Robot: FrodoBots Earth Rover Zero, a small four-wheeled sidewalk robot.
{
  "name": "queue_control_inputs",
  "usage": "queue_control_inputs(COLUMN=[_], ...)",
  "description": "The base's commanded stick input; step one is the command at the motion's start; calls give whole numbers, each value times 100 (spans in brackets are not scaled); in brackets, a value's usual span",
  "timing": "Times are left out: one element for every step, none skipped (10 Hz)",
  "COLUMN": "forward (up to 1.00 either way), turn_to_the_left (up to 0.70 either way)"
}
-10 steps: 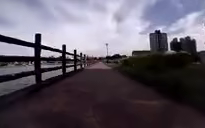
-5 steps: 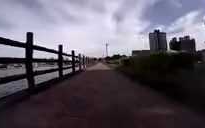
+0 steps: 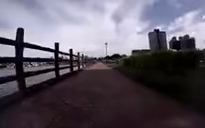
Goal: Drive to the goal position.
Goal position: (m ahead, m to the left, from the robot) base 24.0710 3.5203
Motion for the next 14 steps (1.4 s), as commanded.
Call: queue_control_inputs(forward=[70,70,70,70,70,70,70,70,70,70,70,70,70,70], turn_to_the_left=[2,2,2,2,2,2,2,1,1,2,2,1,1,1])
